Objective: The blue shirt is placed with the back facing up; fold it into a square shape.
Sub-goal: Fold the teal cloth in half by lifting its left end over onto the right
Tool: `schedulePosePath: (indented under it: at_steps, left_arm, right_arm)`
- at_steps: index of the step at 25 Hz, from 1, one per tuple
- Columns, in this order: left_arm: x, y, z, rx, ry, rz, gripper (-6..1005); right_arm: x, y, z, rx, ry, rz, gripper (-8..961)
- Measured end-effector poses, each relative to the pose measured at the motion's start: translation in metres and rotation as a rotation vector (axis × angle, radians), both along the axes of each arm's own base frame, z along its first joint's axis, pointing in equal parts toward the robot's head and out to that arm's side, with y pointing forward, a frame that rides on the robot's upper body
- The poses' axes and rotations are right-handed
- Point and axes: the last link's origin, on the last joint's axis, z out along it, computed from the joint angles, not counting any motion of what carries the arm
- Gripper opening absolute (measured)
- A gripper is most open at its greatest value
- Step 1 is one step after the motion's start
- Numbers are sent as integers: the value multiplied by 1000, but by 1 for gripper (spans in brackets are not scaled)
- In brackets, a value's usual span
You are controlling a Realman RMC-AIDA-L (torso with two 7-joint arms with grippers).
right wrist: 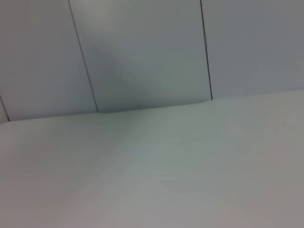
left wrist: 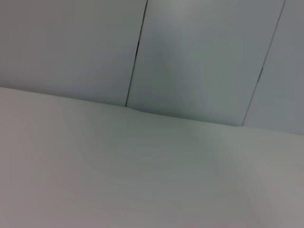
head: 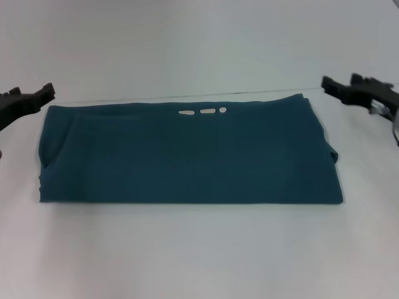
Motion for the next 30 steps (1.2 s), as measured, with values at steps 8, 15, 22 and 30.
schedulePosePath:
  at_steps: [8, 15, 22, 30]
  left_arm:
    - [-12, -22, 10, -17, -44, -35, 775]
    - [-20, -38, 13, -47, -92, -44, 773]
    - [-29, -52, 14, -104, -120, -24, 769]
    - [-38, -61, 8, -177, -100, 13, 769]
  right_arm:
    - [21, -28, 15, -23, 100, -4, 792]
    - [31, -49, 21, -76, 151, -1, 788]
    - [35, -62, 30, -159, 224, -9, 784]
    - [38, -72, 40, -284, 297, -59, 780]
